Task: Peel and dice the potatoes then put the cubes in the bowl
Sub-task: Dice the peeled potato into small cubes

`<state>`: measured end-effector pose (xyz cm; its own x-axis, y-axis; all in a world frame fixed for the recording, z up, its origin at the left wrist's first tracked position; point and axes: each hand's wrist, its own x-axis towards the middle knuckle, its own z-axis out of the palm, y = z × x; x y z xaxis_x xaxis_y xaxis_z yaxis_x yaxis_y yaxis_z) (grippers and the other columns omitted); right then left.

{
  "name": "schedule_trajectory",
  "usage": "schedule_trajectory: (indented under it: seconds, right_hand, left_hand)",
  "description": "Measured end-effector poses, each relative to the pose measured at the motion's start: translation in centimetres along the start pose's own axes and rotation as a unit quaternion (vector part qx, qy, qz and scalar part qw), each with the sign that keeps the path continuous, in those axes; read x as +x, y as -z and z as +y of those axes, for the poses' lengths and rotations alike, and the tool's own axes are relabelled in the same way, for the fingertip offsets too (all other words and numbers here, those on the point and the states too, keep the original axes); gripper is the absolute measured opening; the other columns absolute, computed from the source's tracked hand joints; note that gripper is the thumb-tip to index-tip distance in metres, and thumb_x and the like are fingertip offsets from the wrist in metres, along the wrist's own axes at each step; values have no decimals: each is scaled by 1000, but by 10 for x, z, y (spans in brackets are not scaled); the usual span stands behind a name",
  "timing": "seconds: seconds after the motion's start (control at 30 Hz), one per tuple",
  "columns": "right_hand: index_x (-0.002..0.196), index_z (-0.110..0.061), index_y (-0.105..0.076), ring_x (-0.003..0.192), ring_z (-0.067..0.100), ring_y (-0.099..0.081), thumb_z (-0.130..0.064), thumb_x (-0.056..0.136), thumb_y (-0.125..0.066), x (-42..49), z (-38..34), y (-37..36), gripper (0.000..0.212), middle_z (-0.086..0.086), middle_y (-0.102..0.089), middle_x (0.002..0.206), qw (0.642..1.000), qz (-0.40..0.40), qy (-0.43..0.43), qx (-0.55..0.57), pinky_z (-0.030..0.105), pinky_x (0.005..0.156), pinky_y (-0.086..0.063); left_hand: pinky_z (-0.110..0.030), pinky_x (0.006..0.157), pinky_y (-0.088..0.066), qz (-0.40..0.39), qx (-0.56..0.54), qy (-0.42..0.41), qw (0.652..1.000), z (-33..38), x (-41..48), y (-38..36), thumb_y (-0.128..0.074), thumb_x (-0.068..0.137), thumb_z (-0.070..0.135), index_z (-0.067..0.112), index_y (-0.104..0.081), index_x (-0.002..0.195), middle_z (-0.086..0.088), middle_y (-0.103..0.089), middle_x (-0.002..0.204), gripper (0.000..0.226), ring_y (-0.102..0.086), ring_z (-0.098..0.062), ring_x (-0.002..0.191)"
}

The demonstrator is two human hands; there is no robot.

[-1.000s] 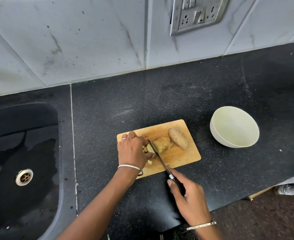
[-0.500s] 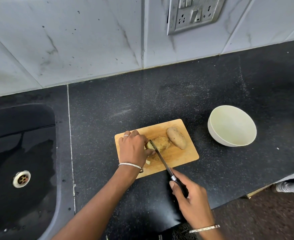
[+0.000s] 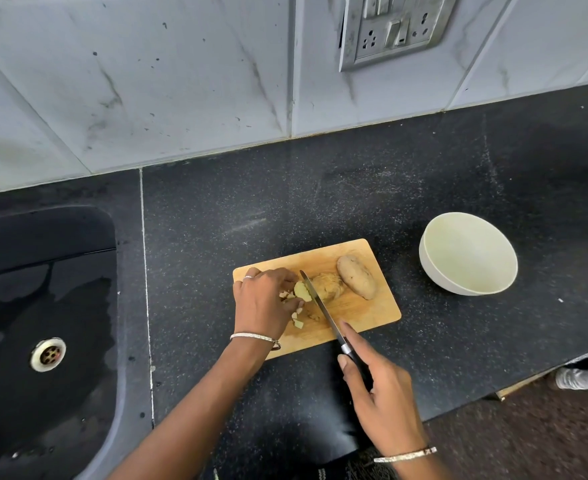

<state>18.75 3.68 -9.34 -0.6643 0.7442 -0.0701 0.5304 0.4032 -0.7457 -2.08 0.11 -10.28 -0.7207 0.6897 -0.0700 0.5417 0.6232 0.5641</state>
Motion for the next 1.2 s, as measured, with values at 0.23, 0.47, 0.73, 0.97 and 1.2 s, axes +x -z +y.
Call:
schedule_trajectory:
  seconds: [0.23, 0.47, 0.73, 0.97, 1.2]
  right_hand:
    - [140, -44, -47, 61, -17, -49, -19, 94, -64, 1, 4, -9, 55, -13, -72, 98, 1000, -6, 15, -27, -1, 54, -29]
    - [143, -45, -43, 62, -9, -53, -19, 94, -64, 2, 4, -15, 59, -11, -72, 100, 999, 4, 27, -45, 2, 57, -35]
    - [149, -51, -26, 80, 10, -64, -22, 96, -58, -2, 4, -29, 67, -6, -66, 84, 998, -13, 37, -55, 32, 64, -54]
    - [149, -54, -17, 64, 6, -53, -19, 97, -56, 0, -3, -34, 73, -15, -46, 72, 995, -36, 3, -89, 25, 55, -43]
    - [148, -57, -5, 73, 17, -59, -27, 99, -47, 2, -5, -34, 72, -5, -50, 82, 991, -40, -6, -125, 38, 60, -48]
  left_hand:
    - [-36, 84, -39, 6, -8, 1, 1000, -4, 2, -7, -83, 72, 32, 31, -73, 96, 14, -72, 87, 26, -55, -15, 94]
    - [-41, 85, -45, 1, -18, -1, 1000, -9, 3, -10, -83, 70, 35, 32, -74, 97, 14, -72, 85, 28, -57, -16, 90]
    - [-38, 84, -44, -7, 2, -1, 1000, -9, 6, -13, -81, 73, 34, 28, -74, 104, 11, -73, 91, 33, -54, -19, 93]
    - [-39, 85, -46, -31, 6, 22, 999, -7, 11, -10, -82, 72, 34, 29, -75, 99, 11, -73, 91, 28, -55, -20, 93]
    - [-39, 87, -46, -46, 17, 24, 999, -5, 14, -6, -81, 73, 34, 29, -75, 97, 11, -72, 88, 26, -56, -19, 95]
